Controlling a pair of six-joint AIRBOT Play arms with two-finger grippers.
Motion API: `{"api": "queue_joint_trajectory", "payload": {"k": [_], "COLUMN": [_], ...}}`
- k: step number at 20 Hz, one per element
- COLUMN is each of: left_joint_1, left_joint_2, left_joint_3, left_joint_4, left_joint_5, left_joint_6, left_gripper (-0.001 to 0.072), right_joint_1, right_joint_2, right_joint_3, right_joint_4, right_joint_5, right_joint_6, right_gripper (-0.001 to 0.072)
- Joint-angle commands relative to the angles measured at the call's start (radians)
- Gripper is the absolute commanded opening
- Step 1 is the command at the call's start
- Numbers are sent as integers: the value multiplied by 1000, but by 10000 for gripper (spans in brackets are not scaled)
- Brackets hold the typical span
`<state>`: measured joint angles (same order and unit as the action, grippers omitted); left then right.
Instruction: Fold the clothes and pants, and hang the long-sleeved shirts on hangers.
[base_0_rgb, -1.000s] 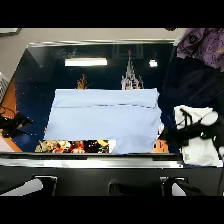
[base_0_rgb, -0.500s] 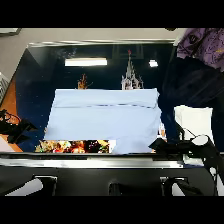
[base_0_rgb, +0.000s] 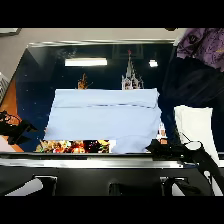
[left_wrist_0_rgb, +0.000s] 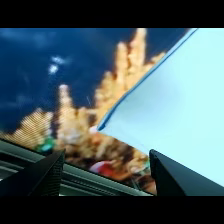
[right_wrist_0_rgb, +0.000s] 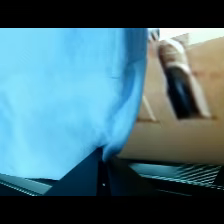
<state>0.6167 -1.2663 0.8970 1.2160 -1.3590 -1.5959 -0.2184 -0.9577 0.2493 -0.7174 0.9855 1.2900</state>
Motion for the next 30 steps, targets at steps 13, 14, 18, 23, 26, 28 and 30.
{"api": "queue_joint_trajectory", "payload": {"k": [13,14,18,23,26,28,30], "left_joint_1": [61,47,3,0,0,-1,-1], "left_joint_2": [-149,-165,-205,-195,-100,19,140], "left_joint_3": [-113,-113,-112,-97,-64,-66,-71], "left_joint_4": [-248,-248,-248,-298,-338,-320,-273], "left_joint_5": [63,63,70,34,23,19,-2], "left_joint_6": [369,369,369,358,261,198,102], "left_gripper": [605,605,478,15,15,14,15], "right_joint_1": [16,16,16,16,16,16,16], "right_joint_2": [116,119,125,125,125,129,171], "right_joint_3": [9,9,17,121,242,318,354], "right_joint_4": [7,7,8,-32,-126,-173,-220], "right_joint_5": [32,33,33,35,105,209,297], "right_joint_6": [80,80,87,98,166,214,296], "right_gripper": [31,31,31,30,30,30,29]}}
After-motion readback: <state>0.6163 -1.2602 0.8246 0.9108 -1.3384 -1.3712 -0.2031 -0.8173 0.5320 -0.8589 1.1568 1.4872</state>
